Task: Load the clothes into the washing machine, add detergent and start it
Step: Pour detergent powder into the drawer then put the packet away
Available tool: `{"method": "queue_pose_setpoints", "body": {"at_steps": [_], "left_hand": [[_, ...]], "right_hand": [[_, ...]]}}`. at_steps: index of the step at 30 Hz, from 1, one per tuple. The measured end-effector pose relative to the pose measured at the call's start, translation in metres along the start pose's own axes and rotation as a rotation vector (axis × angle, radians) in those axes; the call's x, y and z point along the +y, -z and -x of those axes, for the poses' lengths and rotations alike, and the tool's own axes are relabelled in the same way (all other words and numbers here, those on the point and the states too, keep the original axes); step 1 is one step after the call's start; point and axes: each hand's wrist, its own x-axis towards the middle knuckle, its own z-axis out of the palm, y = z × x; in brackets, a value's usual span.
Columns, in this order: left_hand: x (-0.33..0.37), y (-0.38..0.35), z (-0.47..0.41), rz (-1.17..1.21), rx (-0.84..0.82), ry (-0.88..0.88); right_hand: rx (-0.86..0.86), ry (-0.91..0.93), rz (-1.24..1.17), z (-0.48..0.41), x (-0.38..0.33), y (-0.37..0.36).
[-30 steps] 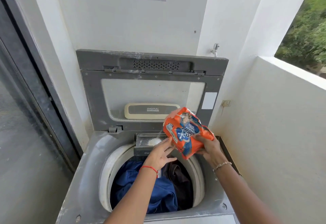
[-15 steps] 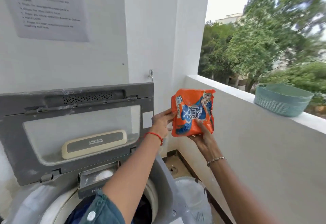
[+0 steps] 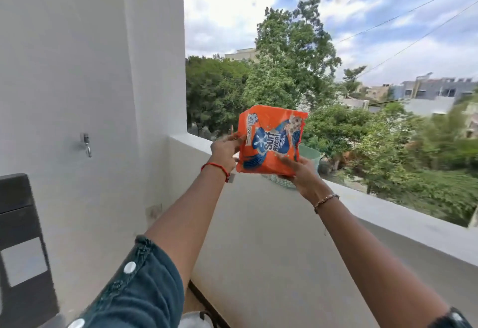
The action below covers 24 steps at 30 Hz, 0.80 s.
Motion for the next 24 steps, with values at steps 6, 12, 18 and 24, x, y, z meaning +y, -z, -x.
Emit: {"method": "queue_pose_setpoints", "body": {"at_steps": [6,12,18,24], "left_hand": [[-0.022,-0.068,-0.089,0.074,-0.078,-0.032],[-0.052,-0.099,-0.138,0.106,-0.018,-0.051],[-0.088,-0.096,-0.159,0.015,0.089,0.001],[-0.099,-0.088,-0.168,-0.101,0.097,0.037]], "right_hand": [[0.133,0.208,0.373,-0.087,-0.039,0.056],[0.287,0.292,0.753,-0.157,-0.023,0.086],[0.301,0.216,0.896,-0.181,0.008,0.097],[0.389,0.14,0.874,-0.195,0.037,0.104]]}}
